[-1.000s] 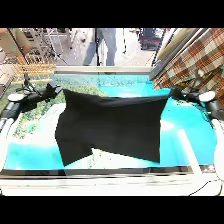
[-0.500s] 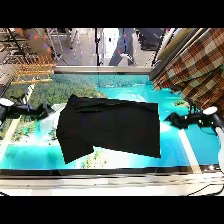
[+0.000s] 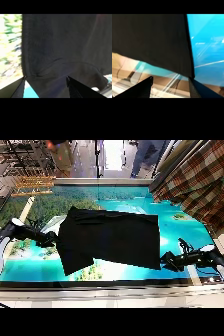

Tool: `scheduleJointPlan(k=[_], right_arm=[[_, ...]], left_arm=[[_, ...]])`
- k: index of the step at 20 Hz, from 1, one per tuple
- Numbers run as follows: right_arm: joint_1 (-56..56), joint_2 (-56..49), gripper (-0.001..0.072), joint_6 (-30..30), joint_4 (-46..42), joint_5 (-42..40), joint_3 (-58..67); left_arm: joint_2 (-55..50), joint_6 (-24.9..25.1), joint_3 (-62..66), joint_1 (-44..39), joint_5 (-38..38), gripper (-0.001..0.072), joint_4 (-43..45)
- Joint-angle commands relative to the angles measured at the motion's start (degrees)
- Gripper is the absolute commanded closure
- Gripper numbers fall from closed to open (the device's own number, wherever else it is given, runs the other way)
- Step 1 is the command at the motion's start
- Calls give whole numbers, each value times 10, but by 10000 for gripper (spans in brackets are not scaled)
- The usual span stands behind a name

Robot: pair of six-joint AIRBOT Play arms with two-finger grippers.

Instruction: Fold the clothes and pants, and hang the long-sleeved shirts on hangers.

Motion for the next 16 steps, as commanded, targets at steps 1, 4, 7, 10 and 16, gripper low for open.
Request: scheduleJointPlan(k=[1, 4, 7, 10, 16], right_arm=[[-2, 8, 226, -9, -7, -9, -20], [-2, 6, 227, -8, -30, -17, -20], [-2, -2, 227, -6, -49, -36, -23], [16, -17, 340, -8, -32, -49, -25], [32, 3, 698, -22, -23, -63, -23]], left_arm=[[0, 0, -14, -4, -5, 152, 4], [0, 1, -46, -10, 3, 152, 5], [0, 1, -75, -23, 40, 152, -2], [0, 1, -82, -46, 61, 446, -2], [21, 7, -81, -34, 23, 701, -11]])
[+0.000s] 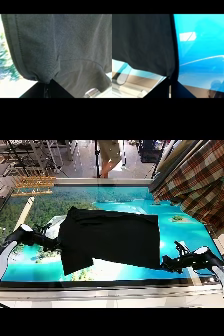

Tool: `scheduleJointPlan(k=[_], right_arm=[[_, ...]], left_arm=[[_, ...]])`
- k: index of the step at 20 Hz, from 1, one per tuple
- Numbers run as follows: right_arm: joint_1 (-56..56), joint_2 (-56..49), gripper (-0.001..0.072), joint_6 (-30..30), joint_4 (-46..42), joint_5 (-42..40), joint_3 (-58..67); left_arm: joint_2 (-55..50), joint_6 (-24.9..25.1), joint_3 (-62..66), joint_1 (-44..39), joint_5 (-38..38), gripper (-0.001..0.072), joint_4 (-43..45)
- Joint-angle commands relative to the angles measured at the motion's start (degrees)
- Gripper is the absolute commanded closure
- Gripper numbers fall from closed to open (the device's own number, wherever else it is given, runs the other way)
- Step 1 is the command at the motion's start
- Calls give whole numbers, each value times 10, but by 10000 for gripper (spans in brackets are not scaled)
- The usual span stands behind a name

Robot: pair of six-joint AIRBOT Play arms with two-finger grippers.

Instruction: Fold the clothes and pants, and hang the long-sleeved shirts on hangers.

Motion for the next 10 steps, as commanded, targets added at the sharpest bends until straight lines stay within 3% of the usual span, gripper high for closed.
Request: scheduleJointPlan(k=[1, 3, 5, 7, 10], right_arm=[[4, 30, 698, -24, 30, 3, 2], [4, 79, 699, -54, 69, 51, 23], [4, 168, 700, -57, 84, 87, 91], [-4, 271, 700, -41, 78, 82, 191], [-42, 403, 700, -14, 28, 28, 366]], left_arm=[[28, 21, 0, 19, -45, 702, -28], [72, 67, 6, 45, -97, 703, -128], [135, 93, 31, 80, -144, 703, -293], [206, 95, 74, 120, -174, 703, -487], [314, 92, 130, 179, -158, 701, -843]])
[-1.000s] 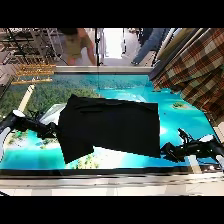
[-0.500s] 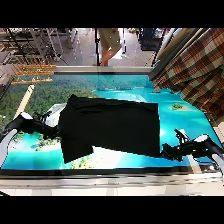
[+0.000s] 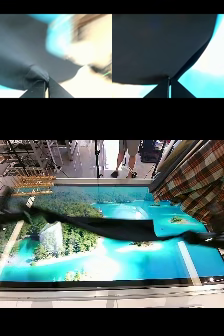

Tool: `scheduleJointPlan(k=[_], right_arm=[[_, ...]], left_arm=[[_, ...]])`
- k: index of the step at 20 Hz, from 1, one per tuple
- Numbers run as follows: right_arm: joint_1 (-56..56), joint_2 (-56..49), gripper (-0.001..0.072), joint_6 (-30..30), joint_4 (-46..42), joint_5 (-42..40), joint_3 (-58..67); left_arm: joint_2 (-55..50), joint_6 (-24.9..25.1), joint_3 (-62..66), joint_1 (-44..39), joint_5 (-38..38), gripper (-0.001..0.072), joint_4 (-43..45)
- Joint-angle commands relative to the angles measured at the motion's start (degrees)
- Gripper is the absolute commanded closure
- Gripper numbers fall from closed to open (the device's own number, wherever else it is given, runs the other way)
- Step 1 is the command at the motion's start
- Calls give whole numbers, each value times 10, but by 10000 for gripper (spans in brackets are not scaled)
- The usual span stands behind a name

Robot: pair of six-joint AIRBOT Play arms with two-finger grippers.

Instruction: Fold the clothes and pants, and hang the long-sleeved shirts on hangers.

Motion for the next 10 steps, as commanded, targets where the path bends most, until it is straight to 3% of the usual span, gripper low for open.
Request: scheduleJointPlan(k=[1, 3, 5, 8, 10], right_arm=[[-38, 150, 700, 30, -70, -55, 198], [-53, 190, 700, 37, -137, -95, 312], [-54, 198, 700, 36, -166, -131, 415], [-54, 158, 700, 36, -133, -170, 511], [-54, 103, 700, 29, -53, -147, 525]], left_arm=[[123, 11, 60, 64, 7, 701, -472], [182, 11, 79, 83, 65, 700, -673], [228, 53, 91, 97, 94, 700, -786], [239, 62, 99, 105, 94, 700, -734], [219, 58, 99, 104, 99, 700, -576]])
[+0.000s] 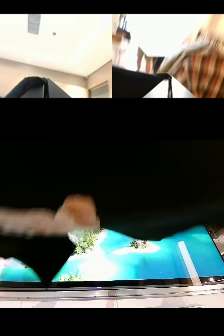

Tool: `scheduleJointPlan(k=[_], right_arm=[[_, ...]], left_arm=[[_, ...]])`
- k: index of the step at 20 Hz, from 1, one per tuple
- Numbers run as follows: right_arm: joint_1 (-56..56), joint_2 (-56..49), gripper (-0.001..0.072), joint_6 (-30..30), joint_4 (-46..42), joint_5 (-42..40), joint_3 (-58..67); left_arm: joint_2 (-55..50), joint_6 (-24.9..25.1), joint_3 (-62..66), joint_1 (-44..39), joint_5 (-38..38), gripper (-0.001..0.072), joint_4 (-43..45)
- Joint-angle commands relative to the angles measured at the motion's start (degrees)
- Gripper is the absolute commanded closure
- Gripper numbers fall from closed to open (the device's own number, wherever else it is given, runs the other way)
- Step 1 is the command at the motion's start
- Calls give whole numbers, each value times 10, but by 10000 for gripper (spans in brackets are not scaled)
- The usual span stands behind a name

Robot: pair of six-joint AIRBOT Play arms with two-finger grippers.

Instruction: Fold the clothes and pants, and hang the long-sleeved shirts on hangers.

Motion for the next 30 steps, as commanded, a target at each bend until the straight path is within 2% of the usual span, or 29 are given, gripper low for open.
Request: scheduleJointPlan(k=[1, 3, 5, 7, 10, 12, 14, 16, 18, 20, 22, 24, 27, 30], right_arm=[[-3, -80, 700, -11, 116, 24, 59], [-2, -168, 700, -11, 221, 112, 45], [29, -262, 699, -11, 262, 182, 15], [99, -347, 699, -15, 209, 188, -33], [202, -471, 699, -24, 66, 99, -105], [239, -553, 699, -21, 18, 8, -131], [250, -633, 699, -17, 16, -73, -132], [251, -694, 699, 15, 16, -144, -132], [251, -728, 699, 32, 18, -174, -132], [251, -734, 699, 32, 17, -147, -132], [249, -730, 699, 25, 14, -70, -125], [249, -725, 699, 24, 2, 19, -115], [249, -711, 699, 26, -22, 117, -114], [249, -702, 699, 27, -40, 198, -114]], left_arm=[[-13, -9, 7, 5, 26, 700, 179], [-55, -75, 6, -18, 51, 700, 400], [-106, -96, 6, -60, 54, 700, 546], [-165, -96, 6, -114, 61, 699, 633], [-269, -96, 6, -176, 91, 699, 711], [-349, -96, 6, -200, 137, 699, 743], [-431, -96, 6, -214, 190, 699, 738], [-502, -96, 6, -219, 238, 700, 700], [-549, -96, 7, -216, 246, 700, 645], [-561, -96, 7, -205, 230, 700, 647], [-558, -96, 7, -184, 182, 701, 652], [-557, -122, 7, -157, 115, 701, 657], [-557, -156, 7, -118, 17, 701, 720], [-557, -181, 7, -89, -44, 701, 792]])
